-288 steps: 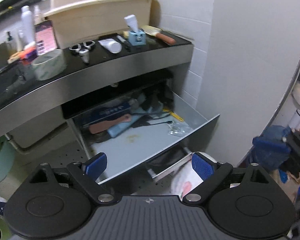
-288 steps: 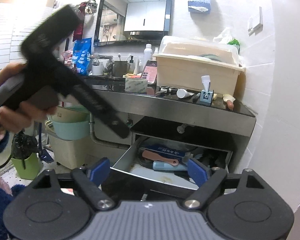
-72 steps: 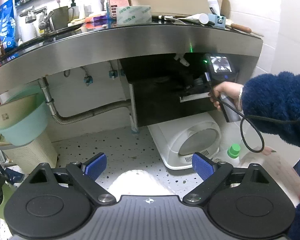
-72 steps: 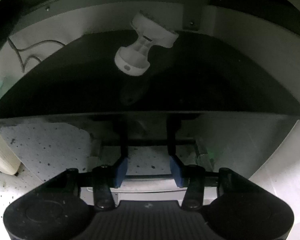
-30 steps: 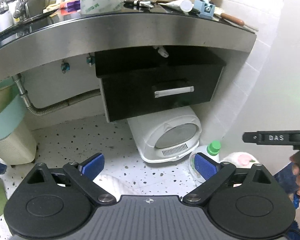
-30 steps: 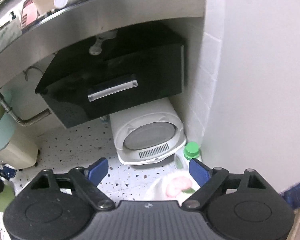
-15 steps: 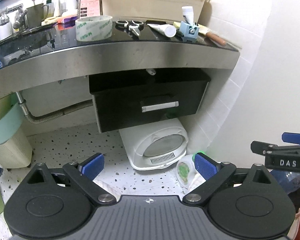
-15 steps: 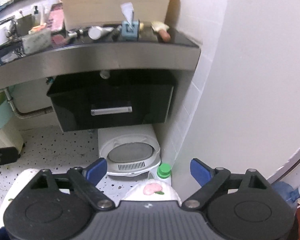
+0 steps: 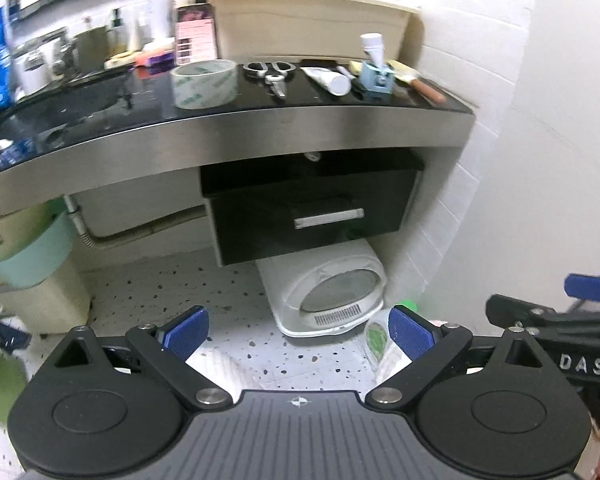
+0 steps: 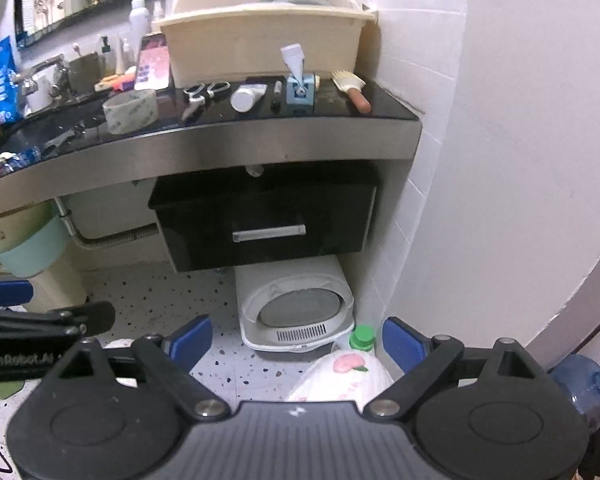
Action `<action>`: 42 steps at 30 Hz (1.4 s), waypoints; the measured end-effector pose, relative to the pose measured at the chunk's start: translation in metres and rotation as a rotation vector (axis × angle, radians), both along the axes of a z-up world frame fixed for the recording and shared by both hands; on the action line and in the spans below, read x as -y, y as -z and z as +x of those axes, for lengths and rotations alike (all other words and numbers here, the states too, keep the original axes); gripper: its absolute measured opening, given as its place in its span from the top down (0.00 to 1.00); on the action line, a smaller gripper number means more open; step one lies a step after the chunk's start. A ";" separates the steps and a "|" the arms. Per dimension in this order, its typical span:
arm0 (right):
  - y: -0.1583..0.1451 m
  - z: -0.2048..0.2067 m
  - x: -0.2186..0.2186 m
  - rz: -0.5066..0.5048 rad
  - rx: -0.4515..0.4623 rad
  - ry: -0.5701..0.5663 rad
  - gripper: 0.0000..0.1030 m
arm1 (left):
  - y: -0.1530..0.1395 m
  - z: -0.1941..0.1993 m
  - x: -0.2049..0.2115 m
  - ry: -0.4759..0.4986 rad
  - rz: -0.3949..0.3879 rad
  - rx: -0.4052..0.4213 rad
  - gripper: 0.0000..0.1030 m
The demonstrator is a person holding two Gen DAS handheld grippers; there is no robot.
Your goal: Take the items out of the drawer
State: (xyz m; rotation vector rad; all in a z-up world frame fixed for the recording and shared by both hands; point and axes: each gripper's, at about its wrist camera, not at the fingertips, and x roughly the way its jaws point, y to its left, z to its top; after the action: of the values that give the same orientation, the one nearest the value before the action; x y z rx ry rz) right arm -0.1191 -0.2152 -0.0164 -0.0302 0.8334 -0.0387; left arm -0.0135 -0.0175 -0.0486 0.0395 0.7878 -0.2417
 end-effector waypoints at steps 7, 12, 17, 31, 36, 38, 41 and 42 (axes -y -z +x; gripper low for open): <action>-0.016 0.000 -0.001 0.005 -0.016 0.041 0.10 | -0.010 -0.001 -0.005 -0.043 0.053 -0.035 0.06; -0.023 0.000 -0.006 -0.028 -0.031 0.009 0.10 | -0.021 -0.010 -0.010 -0.075 0.040 -0.021 0.05; -0.032 -0.006 -0.015 -0.045 -0.012 -0.035 0.10 | -0.035 -0.019 -0.006 -0.106 0.072 0.004 0.05; -0.048 -0.010 -0.005 0.048 0.009 -0.004 0.10 | -0.047 -0.027 -0.013 -0.158 0.053 0.000 0.05; -0.048 -0.014 -0.009 0.034 0.018 -0.020 0.10 | -0.048 -0.029 -0.014 -0.163 0.056 0.004 0.05; -0.048 -0.015 -0.010 0.030 0.024 -0.025 0.10 | -0.048 -0.031 -0.014 -0.167 0.059 0.011 0.05; -0.049 -0.016 -0.012 0.033 0.026 -0.032 0.10 | -0.049 -0.033 -0.013 -0.174 0.064 0.020 0.05; -0.048 -0.017 -0.012 0.032 0.026 -0.033 0.10 | -0.049 -0.033 -0.014 -0.177 0.066 0.023 0.05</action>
State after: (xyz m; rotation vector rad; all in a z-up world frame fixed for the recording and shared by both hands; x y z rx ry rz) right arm -0.1357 -0.2033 0.0319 -0.0135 0.8070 0.0052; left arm -0.0467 -0.0039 0.0007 0.0341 0.7712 -0.0472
